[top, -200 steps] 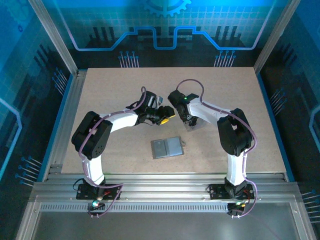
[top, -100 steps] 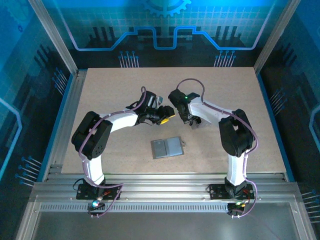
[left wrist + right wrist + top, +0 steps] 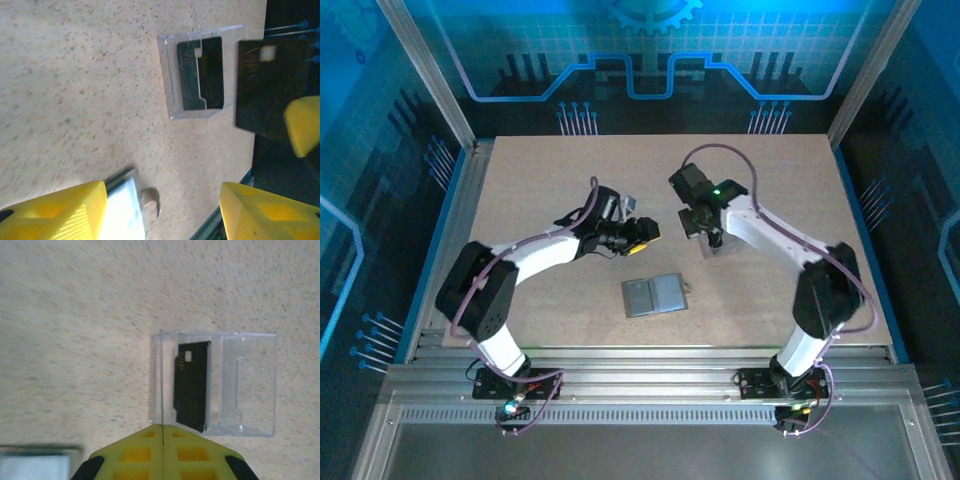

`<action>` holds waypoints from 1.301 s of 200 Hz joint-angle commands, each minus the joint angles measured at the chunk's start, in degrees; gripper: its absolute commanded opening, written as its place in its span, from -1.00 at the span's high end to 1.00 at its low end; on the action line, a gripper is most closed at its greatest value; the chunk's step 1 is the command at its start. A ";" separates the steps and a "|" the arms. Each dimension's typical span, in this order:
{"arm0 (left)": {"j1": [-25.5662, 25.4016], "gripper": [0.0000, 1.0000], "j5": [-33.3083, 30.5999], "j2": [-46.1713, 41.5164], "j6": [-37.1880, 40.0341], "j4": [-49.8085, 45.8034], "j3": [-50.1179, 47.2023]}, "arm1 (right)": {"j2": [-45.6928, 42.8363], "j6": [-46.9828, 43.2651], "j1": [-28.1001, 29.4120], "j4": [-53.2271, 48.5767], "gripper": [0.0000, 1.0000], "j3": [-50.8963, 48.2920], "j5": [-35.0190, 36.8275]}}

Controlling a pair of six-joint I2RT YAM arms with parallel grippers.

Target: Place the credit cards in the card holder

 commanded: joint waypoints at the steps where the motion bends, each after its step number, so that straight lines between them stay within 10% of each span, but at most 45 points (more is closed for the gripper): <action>1: -1.19 -0.29 -5.94 -6.41 5.57 -10.20 -3.80 | -7.47 2.17 0.73 5.03 1.00 -5.18 -9.65; 78: -14.18 -0.41 -27.30 -13.40 5.80 -23.55 -11.59 | -19.25 11.24 3.05 33.62 1.00 -30.92 -32.60; 154: -16.58 -0.37 -29.64 -5.44 3.46 -19.71 -11.95 | -16.34 19.62 4.75 57.48 1.00 -46.67 -37.43; 260: -16.74 -0.14 -28.12 -3.16 2.24 -16.44 -14.50 | -11.91 21.12 5.54 60.33 1.00 -47.75 -35.05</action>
